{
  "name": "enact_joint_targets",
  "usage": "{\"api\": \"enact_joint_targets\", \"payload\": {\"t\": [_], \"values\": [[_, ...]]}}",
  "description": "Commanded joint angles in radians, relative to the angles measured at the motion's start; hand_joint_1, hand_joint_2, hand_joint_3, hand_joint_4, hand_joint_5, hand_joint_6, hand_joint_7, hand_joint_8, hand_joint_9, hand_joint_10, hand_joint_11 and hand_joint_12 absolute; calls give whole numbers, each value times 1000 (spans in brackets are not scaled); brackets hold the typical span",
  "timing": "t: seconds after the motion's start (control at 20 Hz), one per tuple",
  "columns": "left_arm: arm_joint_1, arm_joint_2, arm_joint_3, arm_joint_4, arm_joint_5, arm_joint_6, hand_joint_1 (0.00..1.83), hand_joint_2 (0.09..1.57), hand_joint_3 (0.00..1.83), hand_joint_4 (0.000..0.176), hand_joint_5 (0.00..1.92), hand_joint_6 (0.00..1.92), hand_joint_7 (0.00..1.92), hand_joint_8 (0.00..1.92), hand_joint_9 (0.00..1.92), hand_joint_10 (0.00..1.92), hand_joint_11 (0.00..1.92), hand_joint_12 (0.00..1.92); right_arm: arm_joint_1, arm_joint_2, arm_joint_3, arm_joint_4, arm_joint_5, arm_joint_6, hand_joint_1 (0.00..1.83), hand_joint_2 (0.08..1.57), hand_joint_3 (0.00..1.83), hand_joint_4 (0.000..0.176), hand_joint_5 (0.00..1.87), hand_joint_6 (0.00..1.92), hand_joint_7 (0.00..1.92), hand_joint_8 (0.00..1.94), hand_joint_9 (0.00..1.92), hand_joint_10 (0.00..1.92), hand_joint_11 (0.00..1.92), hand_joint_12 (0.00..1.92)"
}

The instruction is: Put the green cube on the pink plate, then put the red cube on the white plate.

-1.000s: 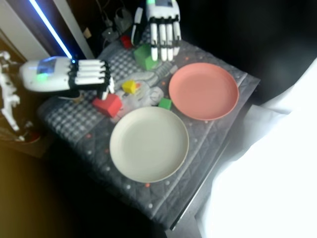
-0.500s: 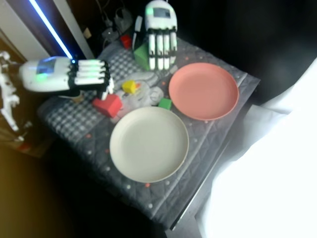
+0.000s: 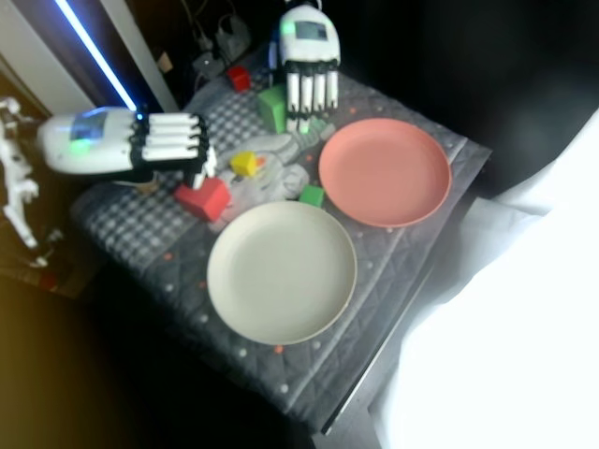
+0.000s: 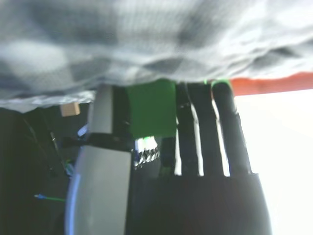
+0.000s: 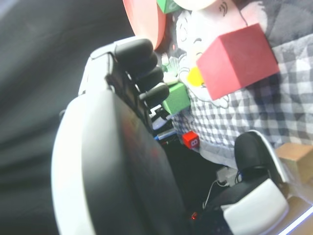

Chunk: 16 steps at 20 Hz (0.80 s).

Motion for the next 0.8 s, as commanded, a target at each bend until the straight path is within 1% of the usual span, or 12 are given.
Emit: {"api": "enact_joint_targets", "payload": {"t": [0.0, 0.1, 0.2, 0.25, 0.3, 0.35, 0.4, 0.45, 0.55, 0.6, 0.65, 0.75], "values": [[-19, -4, 2, -16, -181, -6, 1087, 1339, 1, 0, 544, 1509, 654, 1644, 482, 1425, 287, 1785, 15, 1, 3, 19, -117, -1, 1028, 234, 1175, 0, 0, 1367, 15, 1334, 0, 1420, 0, 1921], [-23, 6, 0, -29, -228, -6, 1106, 1327, 0, 0, 581, 1429, 661, 1664, 506, 1507, 322, 1891, 15, 1, 3, 19, -117, -1, 1036, 230, 1175, 0, 0, 1356, 5, 1351, 0, 1440, 0, 1921], [-25, 16, -3, -44, -277, -6, 1124, 1313, 0, 0, 610, 1374, 679, 1664, 515, 1580, 313, 1920, 15, 0, 3, 19, -117, -1, 1027, 238, 1176, 0, 0, 1357, 5, 1339, 0, 1410, 0, 1921], [-26, 22, -6, -52, -298, -6, 1126, 1310, 0, 0, 632, 1347, 667, 1679, 513, 1635, 382, 1921, 15, 0, 3, 19, -116, -1, 1003, 245, 1179, 0, 0, 1340, 10, 1328, 0, 1404, 0, 1921], [-27, 27, -9, -59, -317, -6, 1129, 1311, 0, 0, 617, 1357, 678, 1669, 557, 1630, 486, 1921, 15, 0, 3, 19, -116, -1, 997, 248, 1172, 0, 0, 1353, 18, 1328, 0, 1411, 0, 1921], [-28, 32, -12, -65, -332, -6, 1135, 1304, 0, 0, 612, 1359, 705, 1633, 643, 1589, 621, 1862, 15, 0, 3, 19, -116, -1, 996, 256, 1165, 0, 0, 1347, 11, 1321, 0, 1387, 0, 1921], [-28, 35, -13, -69, -340, -6, 1147, 1297, 0, 0, 612, 1346, 728, 1614, 675, 1575, 654, 1846, 15, 0, 3, 19, -116, -1, 981, 258, 1163, 0, 0, 1330, 14, 1309, 0, 1381, 0, 1921], [-28, 36, -13, -71, -344, -6, 1151, 1299, 0, 0, 601, 1349, 731, 1623, 660, 1615, 643, 1902, 15, 0, 3, 19, -116, -1, 961, 275, 1160, 0, 0, 1328, 17, 1308, 0, 1393, 0, 1921], [-26, 37, -15, -71, -342, -6, 1149, 1295, 0, 0, 620, 1330, 728, 1619, 605, 1623, 566, 1903, 15, 1, 3, 19, -116, -1, 983, 269, 1152, 0, 0, 1339, 27, 1303, 0, 1389, 0, 1921], [-25, 37, -16, -71, -342, -6, 1161, 1286, 0, 0, 633, 1301, 743, 1603, 619, 1590, 567, 1882, 15, 1, 3, 19, -116, -1, 983, 271, 1151, 0, 0, 1317, 26, 1297, 0, 1388, 0, 1921], [-25, 37, -16, -71, -341, -6, 1153, 1290, 1, 0, 620, 1326, 737, 1601, 625, 1552, 568, 1857, 15, 1, 3, 19, -117, -1, 998, 278, 1117, 0, 0, 1277, 22, 1266, 0, 1355, 0, 1921], [-25, 36, -11, -78, -345, -6, 1147, 1280, 0, 0, 630, 1337, 757, 1537, 660, 1458, 597, 1774, 15, 1, 3, 19, -117, -1, 958, 276, 1133, 0, 0, 1290, 24, 1267, 0, 1382, 0, 1921]]}}
